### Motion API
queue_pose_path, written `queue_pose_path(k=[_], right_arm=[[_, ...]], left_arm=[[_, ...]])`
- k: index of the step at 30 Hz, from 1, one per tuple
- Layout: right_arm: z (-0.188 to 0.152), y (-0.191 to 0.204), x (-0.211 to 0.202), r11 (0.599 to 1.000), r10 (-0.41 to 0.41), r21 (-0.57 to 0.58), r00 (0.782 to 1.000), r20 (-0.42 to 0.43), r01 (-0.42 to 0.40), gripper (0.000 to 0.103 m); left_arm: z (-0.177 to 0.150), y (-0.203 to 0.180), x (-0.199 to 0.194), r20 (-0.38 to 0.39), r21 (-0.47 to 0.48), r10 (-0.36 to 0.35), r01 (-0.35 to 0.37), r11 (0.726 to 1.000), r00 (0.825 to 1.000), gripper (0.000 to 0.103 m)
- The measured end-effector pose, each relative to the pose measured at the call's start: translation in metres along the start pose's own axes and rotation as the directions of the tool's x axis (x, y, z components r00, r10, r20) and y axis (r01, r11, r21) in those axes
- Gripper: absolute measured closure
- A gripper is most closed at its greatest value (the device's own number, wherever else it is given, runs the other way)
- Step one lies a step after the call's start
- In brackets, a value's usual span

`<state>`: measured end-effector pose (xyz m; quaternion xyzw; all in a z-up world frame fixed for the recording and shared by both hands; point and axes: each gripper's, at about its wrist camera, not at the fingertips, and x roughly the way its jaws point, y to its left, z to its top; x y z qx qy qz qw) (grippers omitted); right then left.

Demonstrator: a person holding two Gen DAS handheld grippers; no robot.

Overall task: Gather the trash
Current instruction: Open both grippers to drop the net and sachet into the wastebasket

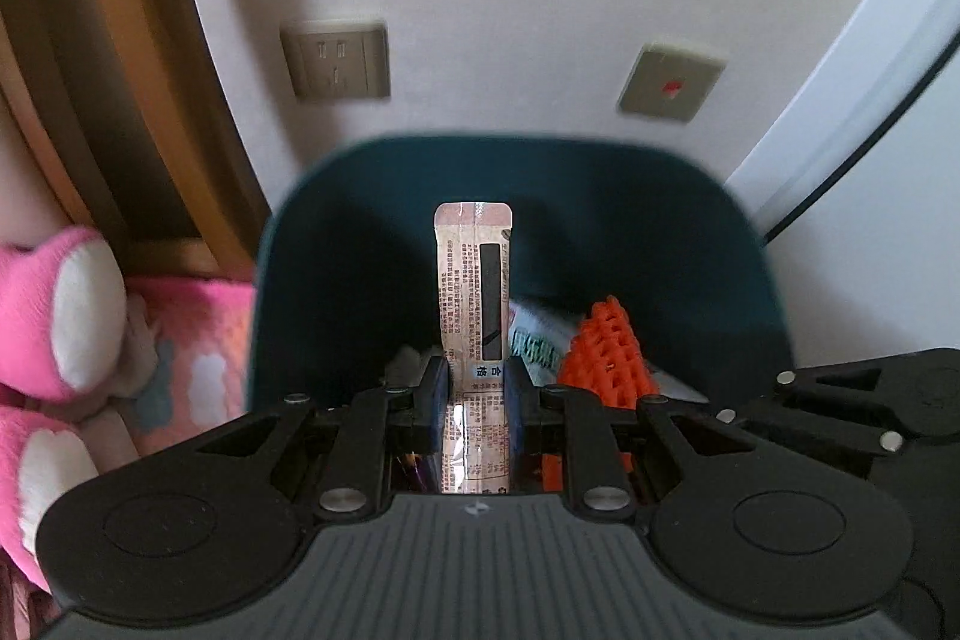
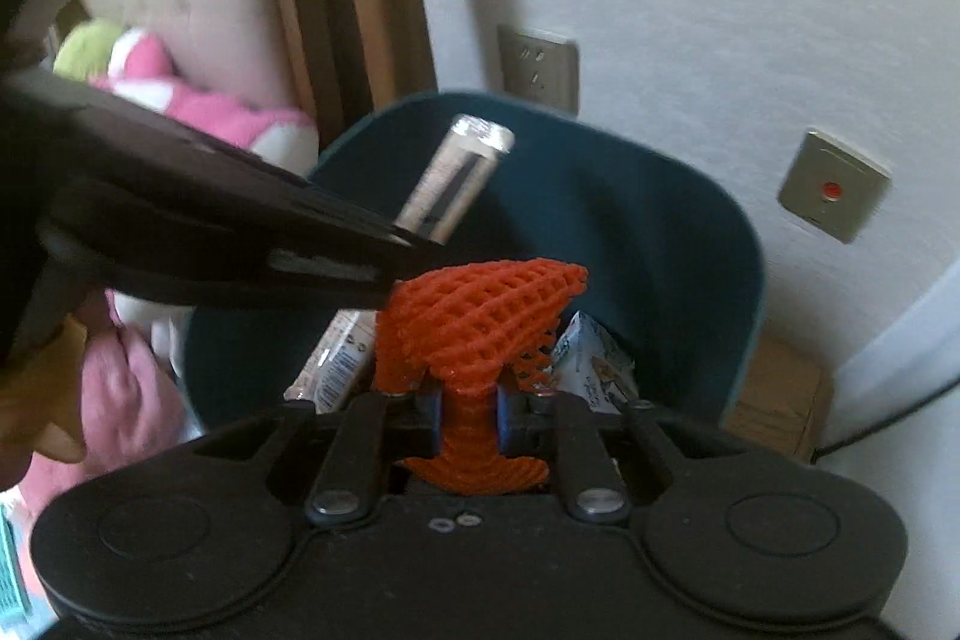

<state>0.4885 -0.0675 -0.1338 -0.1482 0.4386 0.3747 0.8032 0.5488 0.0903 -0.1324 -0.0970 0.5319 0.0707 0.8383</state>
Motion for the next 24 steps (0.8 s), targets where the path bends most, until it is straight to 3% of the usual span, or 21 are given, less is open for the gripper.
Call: queue_pose_path(k=[7, 13, 19, 24], right_arm=[[0.0, -0.001, 0.03, 0.999, 0.025, -0.029, 0.993, -0.115, -0.028, 0.084], [0.0, -0.006, 0.041, 0.999, 0.028, -0.019, 0.988, -0.149, -0.031, 0.08], [-0.001, -0.006, 0.041, 0.999, 0.044, -0.012, 0.988, -0.147, -0.046, 0.07], [-0.001, -0.006, 0.031, 0.999, 0.04, -0.017, 0.992, -0.12, -0.043, 0.054]], left_arm=[[-0.003, -0.003, 0.033, -0.117, -0.012, 0.027, -0.028, 1.0, 0.993, 0.084], [-0.005, 0.0, 0.049, -0.17, -0.032, 0.022, -0.027, 0.999, 0.985, 0.084], [-0.002, 0.006, 0.051, -0.169, -0.053, -0.009, 0.0, 0.999, 0.986, 0.082], [-0.006, 0.005, 0.033, -0.132, -0.033, -0.025, 0.021, 0.999, 0.991, 0.078]])
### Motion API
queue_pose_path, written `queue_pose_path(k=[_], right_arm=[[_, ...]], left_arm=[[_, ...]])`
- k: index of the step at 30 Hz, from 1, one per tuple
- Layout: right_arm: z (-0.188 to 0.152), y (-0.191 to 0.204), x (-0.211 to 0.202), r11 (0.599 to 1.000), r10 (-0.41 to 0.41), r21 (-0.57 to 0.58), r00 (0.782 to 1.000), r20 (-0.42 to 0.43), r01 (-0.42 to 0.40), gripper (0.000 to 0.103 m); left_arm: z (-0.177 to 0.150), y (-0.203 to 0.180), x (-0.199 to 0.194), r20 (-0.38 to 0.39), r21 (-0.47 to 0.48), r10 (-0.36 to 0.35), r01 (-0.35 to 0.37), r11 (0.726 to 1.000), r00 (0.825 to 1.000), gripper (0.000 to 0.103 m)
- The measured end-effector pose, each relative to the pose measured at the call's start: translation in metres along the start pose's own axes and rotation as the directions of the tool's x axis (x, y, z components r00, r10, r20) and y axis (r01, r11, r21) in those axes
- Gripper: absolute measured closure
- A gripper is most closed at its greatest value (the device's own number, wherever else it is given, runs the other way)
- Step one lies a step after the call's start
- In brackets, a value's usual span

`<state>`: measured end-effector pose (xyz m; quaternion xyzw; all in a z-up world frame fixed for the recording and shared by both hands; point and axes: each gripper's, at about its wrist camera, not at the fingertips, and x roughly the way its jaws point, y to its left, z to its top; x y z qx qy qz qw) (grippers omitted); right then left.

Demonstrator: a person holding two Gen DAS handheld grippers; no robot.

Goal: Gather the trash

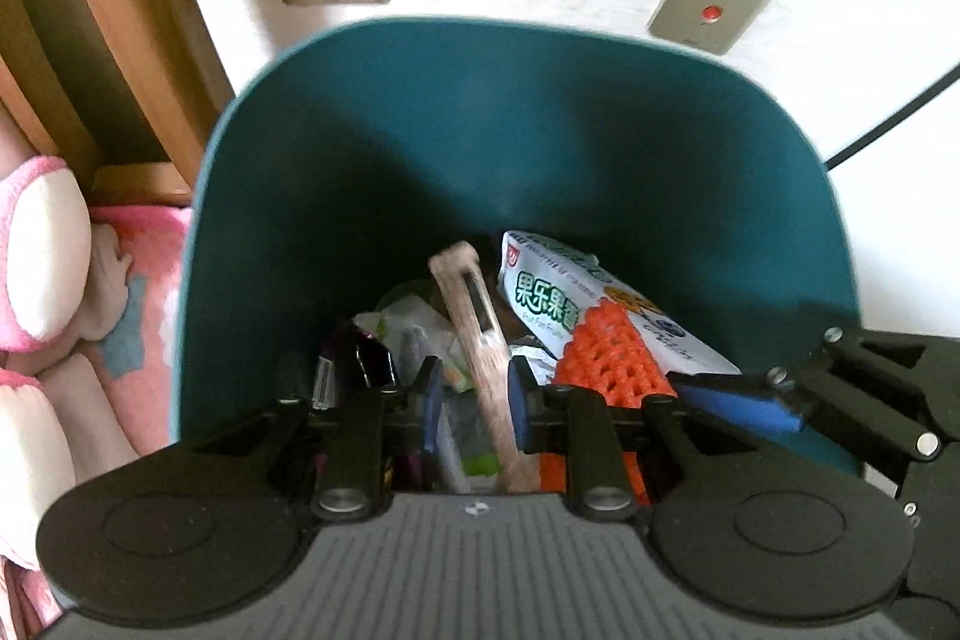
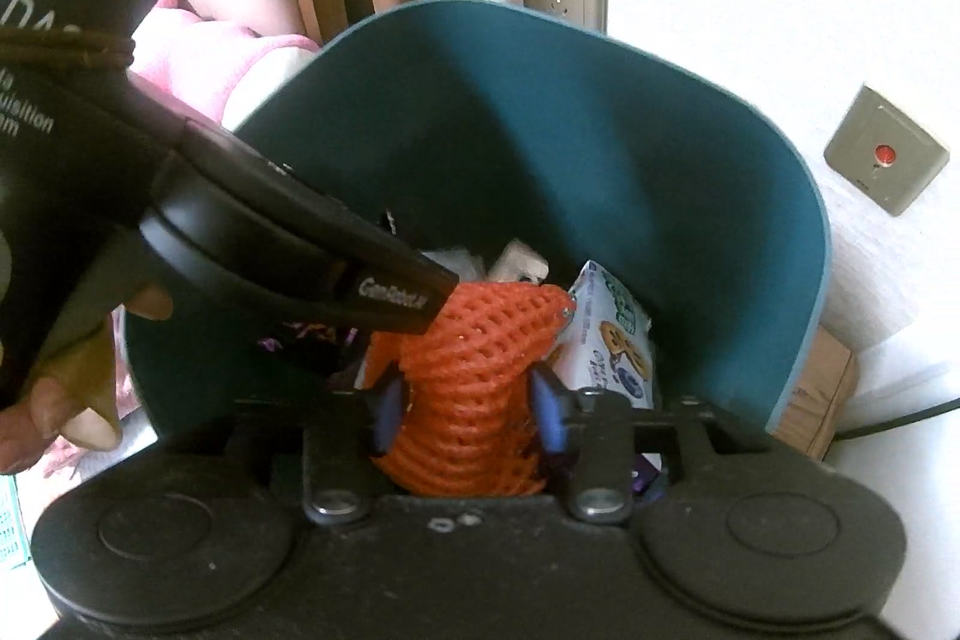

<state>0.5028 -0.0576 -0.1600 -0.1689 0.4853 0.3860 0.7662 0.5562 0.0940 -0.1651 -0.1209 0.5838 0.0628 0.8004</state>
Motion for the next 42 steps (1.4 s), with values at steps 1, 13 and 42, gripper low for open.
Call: queue_pose_path(k=[1, 13, 42], right_arm=[[-0.001, 0.002, -0.004, 1.0, -0.004, 0.002, 1.0, 0.009, 0.004, 0.052], [-0.03, 0.025, -0.09, 0.986, -0.099, 0.15, 0.974, 0.202, 0.069, 0.04], [-0.126, 0.148, -0.241, 0.96, -0.217, 0.276, 0.751, 0.624, 0.048, 0.0]], left_arm=[[-0.003, 0.0, -0.007, 0.014, 0.003, -0.009, 0.009, 1.0, 1.0, 0.077], [-0.05, 0.011, -0.105, 0.226, 0.089, -0.079, 0.06, 0.994, 0.971, 0.073], [-0.204, 0.053, -0.273, 0.536, 0.169, -0.197, 0.125, 0.978, 0.821, 0.013]])
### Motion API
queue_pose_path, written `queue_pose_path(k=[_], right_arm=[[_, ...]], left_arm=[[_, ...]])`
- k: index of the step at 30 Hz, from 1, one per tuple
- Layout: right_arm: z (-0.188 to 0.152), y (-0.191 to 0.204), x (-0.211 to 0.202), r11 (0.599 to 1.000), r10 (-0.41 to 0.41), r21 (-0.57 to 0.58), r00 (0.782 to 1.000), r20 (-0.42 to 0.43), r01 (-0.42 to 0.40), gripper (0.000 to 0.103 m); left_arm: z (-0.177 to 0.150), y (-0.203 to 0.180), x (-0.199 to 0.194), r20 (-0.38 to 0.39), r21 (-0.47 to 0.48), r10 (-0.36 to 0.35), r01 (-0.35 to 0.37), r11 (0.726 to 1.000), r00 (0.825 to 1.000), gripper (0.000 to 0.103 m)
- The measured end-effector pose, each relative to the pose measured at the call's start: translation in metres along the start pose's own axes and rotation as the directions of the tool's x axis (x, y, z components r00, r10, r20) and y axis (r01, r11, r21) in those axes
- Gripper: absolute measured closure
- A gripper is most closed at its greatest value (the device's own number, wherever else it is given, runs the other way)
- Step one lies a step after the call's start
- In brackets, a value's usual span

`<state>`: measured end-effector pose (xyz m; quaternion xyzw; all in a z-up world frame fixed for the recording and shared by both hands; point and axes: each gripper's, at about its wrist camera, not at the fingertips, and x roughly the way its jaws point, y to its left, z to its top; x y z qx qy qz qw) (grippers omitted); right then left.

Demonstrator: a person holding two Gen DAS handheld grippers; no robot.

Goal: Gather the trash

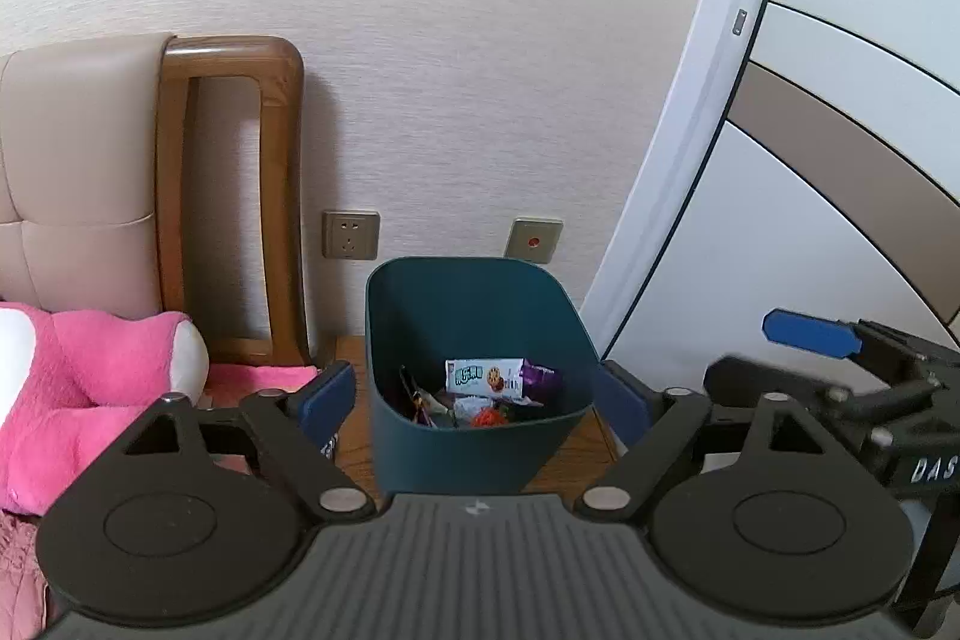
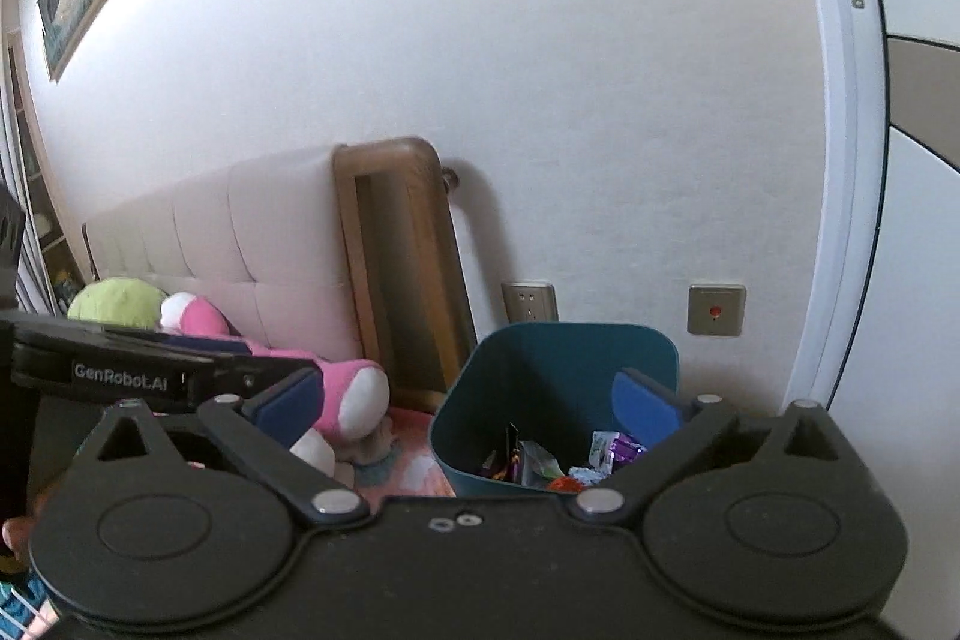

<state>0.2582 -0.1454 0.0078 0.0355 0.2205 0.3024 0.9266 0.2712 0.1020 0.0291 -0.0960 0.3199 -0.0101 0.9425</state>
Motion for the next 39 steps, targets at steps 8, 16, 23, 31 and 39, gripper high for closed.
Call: queue_pose_path(k=[8, 16, 23, 31, 39], right_arm=[[-0.008, 0.009, -0.013, 0.999, -0.046, 0.03, 0.998, 0.05, 0.044, 0.0], [-0.02, 0.019, -0.028, 0.995, -0.088, 0.042, 0.993, 0.076, 0.085, 0.0], [-0.032, 0.022, -0.039, 0.989, -0.096, 0.121, 0.989, 0.112, 0.082, 0.0], [-0.034, 0.035, -0.04, 0.993, -0.103, 0.069, 0.988, 0.113, 0.096, 0.0], [-0.038, 0.044, -0.043, 0.994, -0.104, 0.044, 0.988, 0.113, 0.1, 0.0]], left_arm=[[-0.018, 0.004, -0.025, 0.038, -0.023, 0.008, -0.007, 1.0, 0.999, 0.002], [-0.026, 0.008, -0.039, 0.083, -0.036, 0.031, -0.028, 0.999, 0.996, 0.002], [-0.029, 0.005, -0.051, 0.113, -0.024, 0.069, -0.067, 0.997, 0.991, 0.002], [-0.034, 0.005, -0.055, 0.122, -0.021, 0.099, -0.098, 0.995, 0.988, 0.002], [-0.039, 0.01, -0.054, 0.103, -0.03, 0.103, -0.1, 0.995, 0.989, 0.002]])
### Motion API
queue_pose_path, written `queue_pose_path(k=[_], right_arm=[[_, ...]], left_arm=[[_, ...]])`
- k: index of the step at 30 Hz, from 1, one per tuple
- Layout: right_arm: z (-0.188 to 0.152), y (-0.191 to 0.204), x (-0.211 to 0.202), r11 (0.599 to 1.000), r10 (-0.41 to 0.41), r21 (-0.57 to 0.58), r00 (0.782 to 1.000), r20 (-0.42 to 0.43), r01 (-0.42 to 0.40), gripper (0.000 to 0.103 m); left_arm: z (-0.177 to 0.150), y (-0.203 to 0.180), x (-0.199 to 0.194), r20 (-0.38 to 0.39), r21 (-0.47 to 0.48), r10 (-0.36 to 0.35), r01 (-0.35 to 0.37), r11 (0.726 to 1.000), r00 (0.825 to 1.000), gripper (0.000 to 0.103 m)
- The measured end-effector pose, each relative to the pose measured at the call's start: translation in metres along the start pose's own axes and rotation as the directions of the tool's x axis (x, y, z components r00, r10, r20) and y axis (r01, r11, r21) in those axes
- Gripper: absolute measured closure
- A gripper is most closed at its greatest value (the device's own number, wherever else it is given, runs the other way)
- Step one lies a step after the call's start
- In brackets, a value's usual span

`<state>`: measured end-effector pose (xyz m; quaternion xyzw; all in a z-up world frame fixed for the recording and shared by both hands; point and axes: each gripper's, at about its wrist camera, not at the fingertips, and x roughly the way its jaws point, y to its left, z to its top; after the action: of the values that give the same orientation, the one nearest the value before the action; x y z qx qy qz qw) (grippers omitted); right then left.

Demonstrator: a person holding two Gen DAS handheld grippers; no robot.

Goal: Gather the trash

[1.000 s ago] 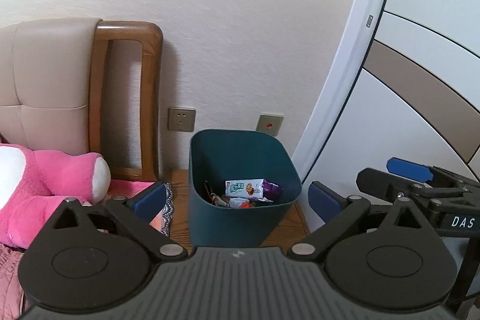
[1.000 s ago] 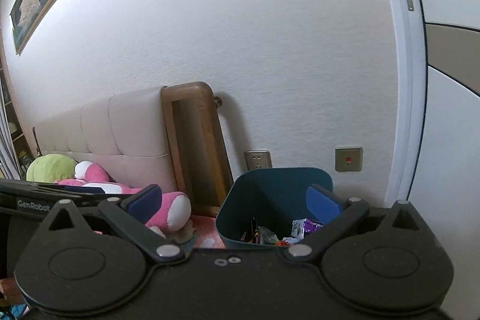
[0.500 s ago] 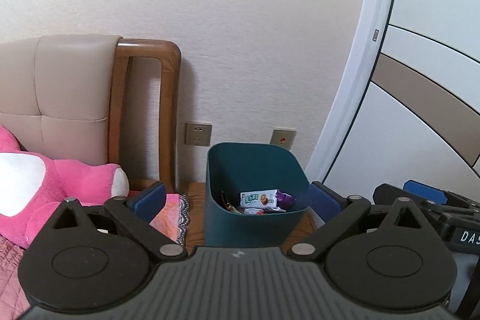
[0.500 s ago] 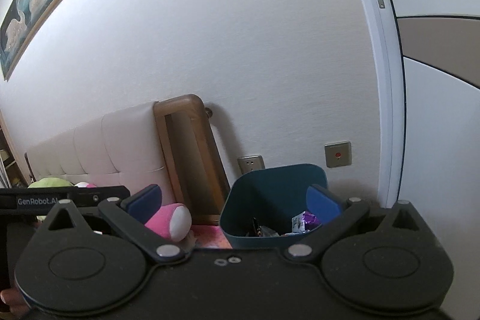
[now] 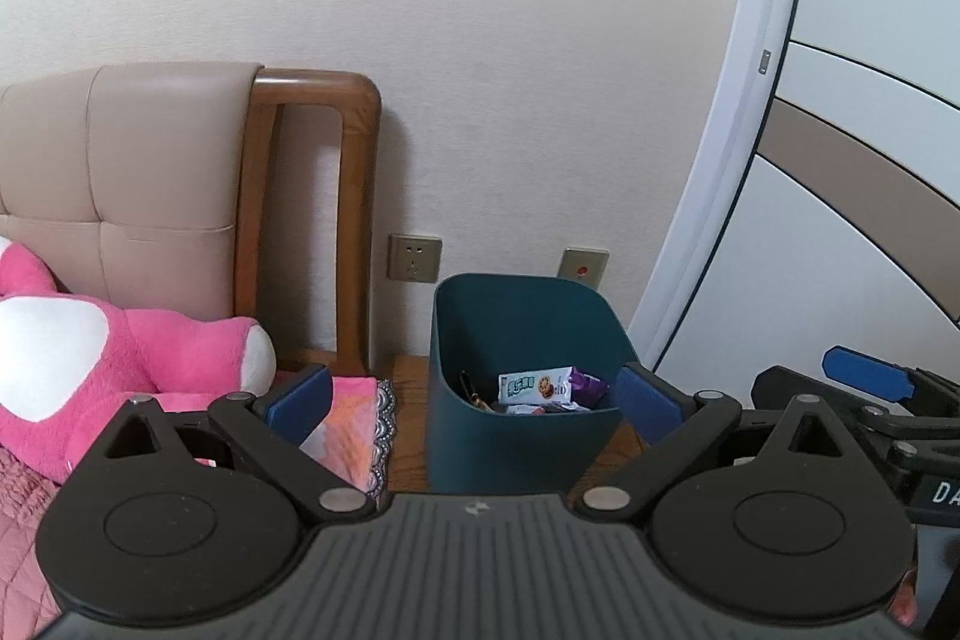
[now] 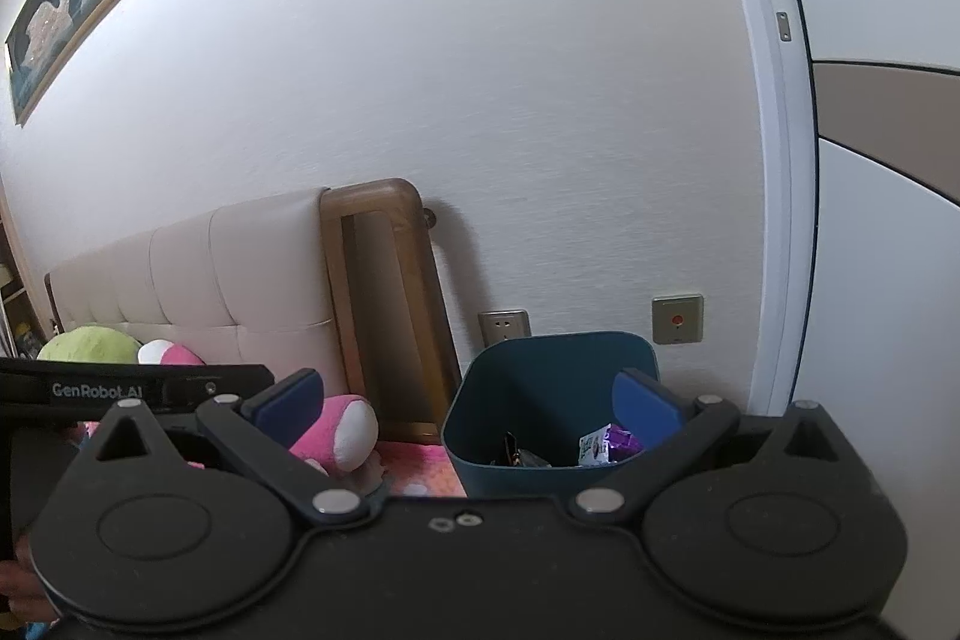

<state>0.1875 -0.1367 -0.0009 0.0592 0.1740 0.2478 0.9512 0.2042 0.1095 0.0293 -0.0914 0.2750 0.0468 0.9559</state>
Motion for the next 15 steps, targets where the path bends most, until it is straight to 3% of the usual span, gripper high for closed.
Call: queue_pose_path(k=[15], right_arm=[[-0.0005, 0.0065, 0.0011, 1.0, -0.008, -0.012, 1.0, -0.009, 0.008, 0.0]], left_arm=[[-0.0066, -0.0024, 0.0002, 0.002, 0.038, 0.018, -0.018, 0.999, 1.0, 0.002]])
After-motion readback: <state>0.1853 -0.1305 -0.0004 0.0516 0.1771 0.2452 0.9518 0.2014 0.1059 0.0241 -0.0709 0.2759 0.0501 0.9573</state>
